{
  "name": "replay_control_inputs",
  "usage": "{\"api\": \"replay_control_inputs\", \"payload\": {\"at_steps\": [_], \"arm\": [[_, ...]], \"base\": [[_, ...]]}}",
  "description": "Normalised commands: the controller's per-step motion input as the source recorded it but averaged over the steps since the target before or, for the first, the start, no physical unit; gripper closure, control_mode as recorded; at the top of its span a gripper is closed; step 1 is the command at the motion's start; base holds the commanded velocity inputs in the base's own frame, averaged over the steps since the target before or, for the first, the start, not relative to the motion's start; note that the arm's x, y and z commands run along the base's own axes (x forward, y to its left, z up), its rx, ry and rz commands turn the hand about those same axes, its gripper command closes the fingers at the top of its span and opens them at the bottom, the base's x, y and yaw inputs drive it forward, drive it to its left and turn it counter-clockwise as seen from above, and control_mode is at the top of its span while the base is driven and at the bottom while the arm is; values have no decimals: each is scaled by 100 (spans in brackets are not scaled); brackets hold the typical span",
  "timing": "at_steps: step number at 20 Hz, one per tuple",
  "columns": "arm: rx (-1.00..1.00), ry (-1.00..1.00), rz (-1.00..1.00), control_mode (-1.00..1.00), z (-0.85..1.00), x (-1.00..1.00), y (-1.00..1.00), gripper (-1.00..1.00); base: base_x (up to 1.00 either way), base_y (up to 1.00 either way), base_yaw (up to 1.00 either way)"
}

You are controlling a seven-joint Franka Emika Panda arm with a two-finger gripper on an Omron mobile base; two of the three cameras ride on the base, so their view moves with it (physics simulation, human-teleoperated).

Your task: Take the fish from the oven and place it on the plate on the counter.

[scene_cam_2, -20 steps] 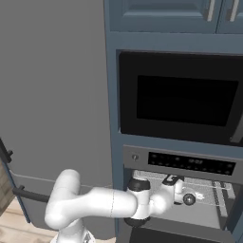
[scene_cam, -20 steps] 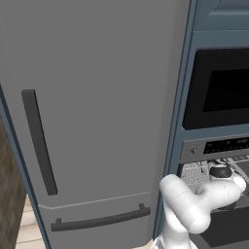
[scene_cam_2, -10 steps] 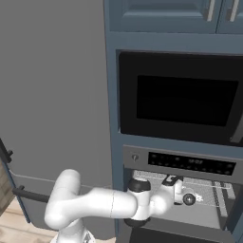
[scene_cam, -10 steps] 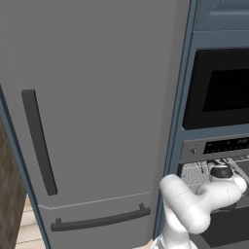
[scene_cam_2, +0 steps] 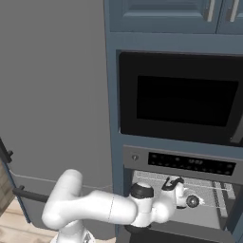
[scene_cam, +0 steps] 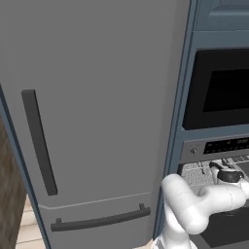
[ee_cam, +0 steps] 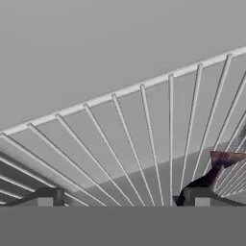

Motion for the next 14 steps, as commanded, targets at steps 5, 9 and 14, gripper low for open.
{"api": "replay_control_inputs", "payload": {"at_steps": [5,9,14], "arm": [[0,19,5,-100,-100,-98,0,-100],[-2,25,6,-100,-100,-87,0,-100],[-3,29,6,-100,-100,-59,0,-100]], "base": [[0,0,0],[0,0,0],[0,0,0]]}}
